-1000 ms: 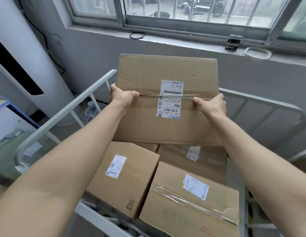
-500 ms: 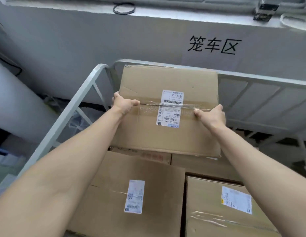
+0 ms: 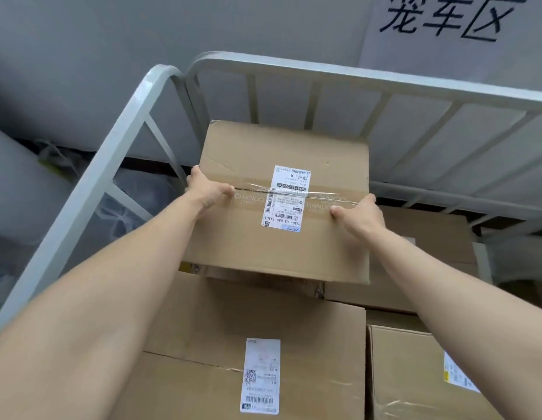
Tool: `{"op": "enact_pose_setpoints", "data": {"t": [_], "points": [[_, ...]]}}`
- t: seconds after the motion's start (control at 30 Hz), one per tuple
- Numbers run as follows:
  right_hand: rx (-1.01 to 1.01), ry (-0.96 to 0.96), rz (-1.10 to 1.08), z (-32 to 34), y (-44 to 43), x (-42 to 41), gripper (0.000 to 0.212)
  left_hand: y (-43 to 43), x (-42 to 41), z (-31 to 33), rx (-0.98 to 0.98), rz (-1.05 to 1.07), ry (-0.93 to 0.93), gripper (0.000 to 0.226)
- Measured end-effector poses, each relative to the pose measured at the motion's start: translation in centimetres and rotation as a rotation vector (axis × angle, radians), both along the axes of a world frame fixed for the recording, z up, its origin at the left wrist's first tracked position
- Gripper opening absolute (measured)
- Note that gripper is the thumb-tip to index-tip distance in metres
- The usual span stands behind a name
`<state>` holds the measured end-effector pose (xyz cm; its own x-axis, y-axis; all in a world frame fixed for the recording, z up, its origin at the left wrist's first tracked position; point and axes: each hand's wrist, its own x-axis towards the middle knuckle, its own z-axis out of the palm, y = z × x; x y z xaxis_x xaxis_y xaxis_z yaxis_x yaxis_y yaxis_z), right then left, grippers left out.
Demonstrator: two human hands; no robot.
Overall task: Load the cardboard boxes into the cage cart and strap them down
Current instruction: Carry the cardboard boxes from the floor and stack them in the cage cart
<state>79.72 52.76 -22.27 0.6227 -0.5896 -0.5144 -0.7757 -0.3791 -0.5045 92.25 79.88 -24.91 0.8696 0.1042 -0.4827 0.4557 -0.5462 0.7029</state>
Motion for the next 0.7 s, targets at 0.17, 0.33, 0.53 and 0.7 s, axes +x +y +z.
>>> {"op": "enact_pose_setpoints", "data": {"t": [0.17,0.33,0.53,0.7], "points": [[0.014,0.066,0.018,-4.6,1.2,2.6,0.075,1.7,1.8,-4.7,-0.013,0.021,0.083,0.109],[0.036,0.137,0.029,-9.6,2.9,3.7,0.076,3.0,2.5,-9.1,0.059,0.016,0.121,0.092],[0.073,0.197,0.055,-14.6,4.9,3.5,0.071,5.0,2.6,-13.6,0.059,0.009,0.145,0.078],[0.107,0.222,0.101,-16.8,5.9,3.3,0.079,6.0,2.5,-14.9,0.092,-0.063,0.164,0.086]]}}
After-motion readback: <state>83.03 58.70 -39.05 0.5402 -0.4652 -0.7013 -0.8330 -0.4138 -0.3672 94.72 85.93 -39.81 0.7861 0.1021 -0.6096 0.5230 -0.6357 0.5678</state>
